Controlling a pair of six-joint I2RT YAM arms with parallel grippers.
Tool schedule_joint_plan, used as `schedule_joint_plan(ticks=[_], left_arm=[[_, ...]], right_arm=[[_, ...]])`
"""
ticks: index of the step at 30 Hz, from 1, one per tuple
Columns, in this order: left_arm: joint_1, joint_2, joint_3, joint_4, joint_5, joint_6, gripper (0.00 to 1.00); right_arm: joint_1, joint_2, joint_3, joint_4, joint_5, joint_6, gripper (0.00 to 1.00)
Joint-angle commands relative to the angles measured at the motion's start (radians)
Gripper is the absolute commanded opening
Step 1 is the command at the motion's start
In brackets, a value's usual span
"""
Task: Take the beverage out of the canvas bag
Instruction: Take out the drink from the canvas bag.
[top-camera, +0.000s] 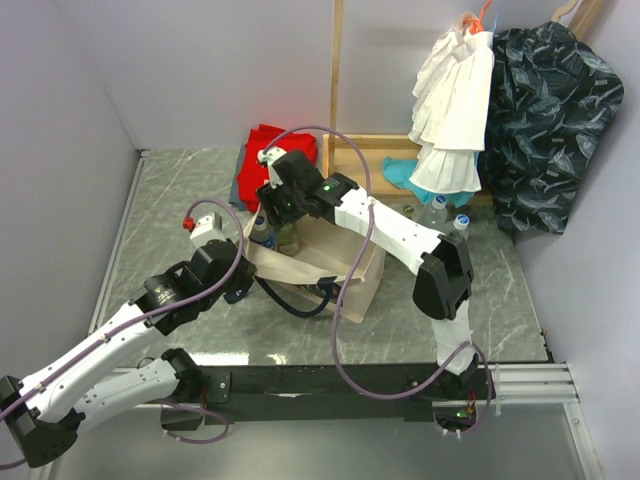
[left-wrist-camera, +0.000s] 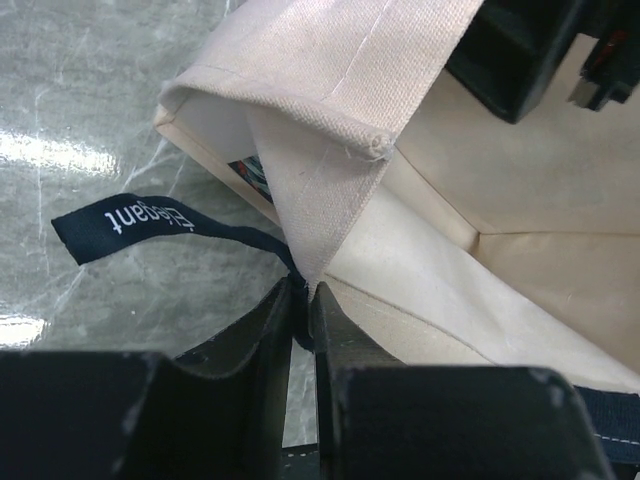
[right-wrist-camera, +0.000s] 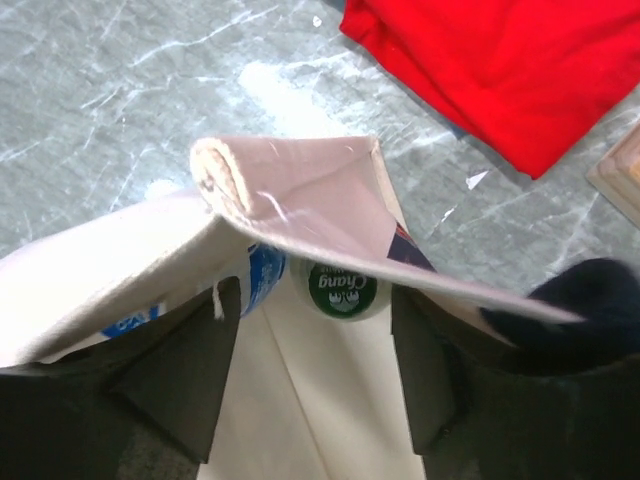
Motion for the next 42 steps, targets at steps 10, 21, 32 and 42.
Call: schedule_joint_plan(ticks=[10,21,32,42], left_arm=[[-0.004,-0.012,-0.018,-0.030,-0.013,0.000,0.19],[-0.004,-0.014,-0.018,-0.025,-0.013,0.003,0.20],[-0.004,0.003,-0.007,-0.025,-0.012,0.006,0.19],[-0.003,0.010,-0.005,-0.021,-0.013,0.011,0.20]], right_arm=[[0.001,0.079,0.076,-0.006,0.012,-0.004,0.68],[-0.003,0.038,-0.032,0.026,0.021,0.022,0.66],[-0.003,0.033,-0.061,0.060,0.021,0.025,0.66],[-0.002,-0.022,-0.104,0.146,0.075,0.051,0.64]])
